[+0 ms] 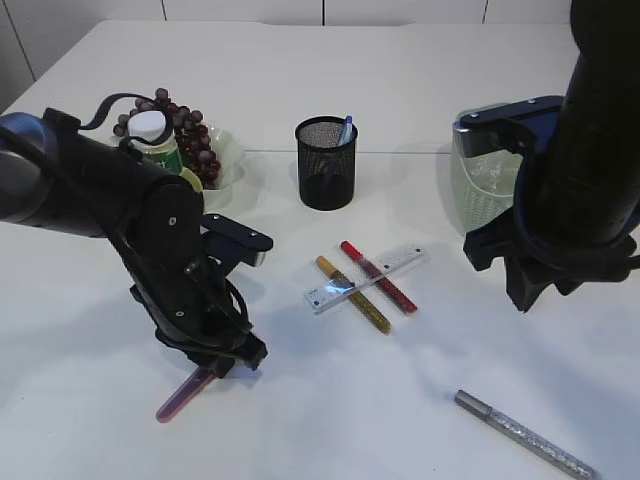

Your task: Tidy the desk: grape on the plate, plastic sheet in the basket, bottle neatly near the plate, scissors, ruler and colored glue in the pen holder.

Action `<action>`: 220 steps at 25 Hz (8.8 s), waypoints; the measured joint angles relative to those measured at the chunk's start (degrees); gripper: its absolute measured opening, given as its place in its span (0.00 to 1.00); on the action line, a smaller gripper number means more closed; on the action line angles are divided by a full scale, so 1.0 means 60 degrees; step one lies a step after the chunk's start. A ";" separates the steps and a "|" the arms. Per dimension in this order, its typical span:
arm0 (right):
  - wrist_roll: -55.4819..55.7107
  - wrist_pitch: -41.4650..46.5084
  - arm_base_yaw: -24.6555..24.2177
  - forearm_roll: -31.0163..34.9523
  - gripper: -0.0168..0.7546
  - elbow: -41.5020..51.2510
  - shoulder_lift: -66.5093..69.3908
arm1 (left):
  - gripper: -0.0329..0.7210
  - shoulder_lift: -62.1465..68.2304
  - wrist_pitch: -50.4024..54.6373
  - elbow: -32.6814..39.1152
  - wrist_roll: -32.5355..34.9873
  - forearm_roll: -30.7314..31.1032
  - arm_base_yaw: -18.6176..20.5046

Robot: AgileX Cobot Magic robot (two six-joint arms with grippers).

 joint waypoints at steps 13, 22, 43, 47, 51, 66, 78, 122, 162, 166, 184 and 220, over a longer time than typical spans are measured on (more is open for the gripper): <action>0.0000 0.0037 0.0000 -0.0014 0.47 0.0000 0.0000 | 0.30 0.0000 -0.0024 0.0000 0.0000 -0.0015 0.0000; 0.0000 0.0052 0.0000 -0.0014 0.47 0.0000 0.0000 | 0.30 0.0000 -0.0024 0.0000 0.0000 0.0036 0.0000; 0.0000 0.0076 0.0000 -0.0014 0.47 0.0000 0.0000 | 0.26 0.0000 -0.0056 0.0000 0.0000 0.0080 0.0000; 0.0000 0.0081 0.0000 -0.0014 0.47 0.0000 0.0000 | 0.26 -0.0060 -0.0289 0.0000 0.0000 0.0080 0.0000; 0.0000 0.0081 0.0000 -0.0014 0.47 0.0016 0.0000 | 0.26 -0.0458 -0.0583 0.0000 0.0000 0.0080 0.0000; -0.0044 0.0081 0.0000 -0.0014 0.47 0.0016 0.0000 | 0.27 -0.1978 -0.2194 0.0017 0.0000 0.0080 0.0000; -0.0075 0.0284 0.0000 -0.0598 0.47 0.0016 0.0000 | 0.28 -0.2464 -0.4890 -0.0367 0.0000 0.0080 0.0000; -0.0075 0.0173 0.0000 -0.1330 0.47 0.0016 0.0000 | 0.28 0.1670 -1.0343 -0.4716 0.0528 0.0080 0.0557; -0.0075 0.0132 0.0000 -0.1313 0.47 0.0016 0.0000 | 0.43 0.0937 -0.7713 -0.4780 0.0496 0.0041 0.0707; -0.0075 0.0132 0.0000 -0.1313 0.47 0.0016 0.0000 | 0.43 -0.0052 -0.5220 -0.4780 0.0496 -0.0178 0.0707; -0.0243 0.0215 0.0000 -0.1313 0.47 0.0016 0.0000 | 0.43 -0.3531 0.3522 -0.4708 0.0496 0.0456 0.0707; 0.8772 -0.4034 -0.0092 0.1453 0.52 -0.1400 0.2963 | 0.43 -0.6470 0.1989 0.2396 0.0066 -0.0178 0.3346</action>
